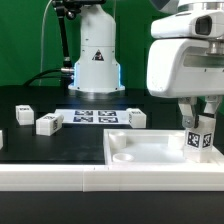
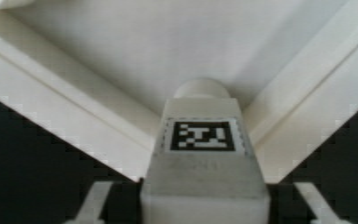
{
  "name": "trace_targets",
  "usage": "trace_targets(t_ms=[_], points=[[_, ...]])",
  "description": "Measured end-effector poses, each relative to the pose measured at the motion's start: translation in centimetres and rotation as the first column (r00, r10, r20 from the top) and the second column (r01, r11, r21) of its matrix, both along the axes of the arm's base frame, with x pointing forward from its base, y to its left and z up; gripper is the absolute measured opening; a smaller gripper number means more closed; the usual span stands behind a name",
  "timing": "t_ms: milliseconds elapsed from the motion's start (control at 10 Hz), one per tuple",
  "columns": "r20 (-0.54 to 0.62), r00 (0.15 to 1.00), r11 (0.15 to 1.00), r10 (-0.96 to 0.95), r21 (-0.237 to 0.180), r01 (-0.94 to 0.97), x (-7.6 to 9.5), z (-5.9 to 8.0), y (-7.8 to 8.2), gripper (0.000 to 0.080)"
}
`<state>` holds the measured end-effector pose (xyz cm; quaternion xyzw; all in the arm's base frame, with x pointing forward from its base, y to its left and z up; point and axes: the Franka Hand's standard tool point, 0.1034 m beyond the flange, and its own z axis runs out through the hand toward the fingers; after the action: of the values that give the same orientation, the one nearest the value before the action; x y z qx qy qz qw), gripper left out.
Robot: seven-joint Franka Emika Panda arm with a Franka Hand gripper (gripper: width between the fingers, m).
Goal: Assemble one leg
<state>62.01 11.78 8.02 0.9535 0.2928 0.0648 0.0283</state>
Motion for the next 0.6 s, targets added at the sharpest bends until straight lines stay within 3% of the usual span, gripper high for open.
trace_targets(t_ms=[200, 600], points=[[0.000, 1.000, 1.000, -0.009, 0.002, 0.009, 0.00, 0.01, 0.03, 0.0297], [0.005, 0.947, 0.945, -0.321, 0.064, 0.320, 0.12, 0.03, 0.15, 0.0297]])
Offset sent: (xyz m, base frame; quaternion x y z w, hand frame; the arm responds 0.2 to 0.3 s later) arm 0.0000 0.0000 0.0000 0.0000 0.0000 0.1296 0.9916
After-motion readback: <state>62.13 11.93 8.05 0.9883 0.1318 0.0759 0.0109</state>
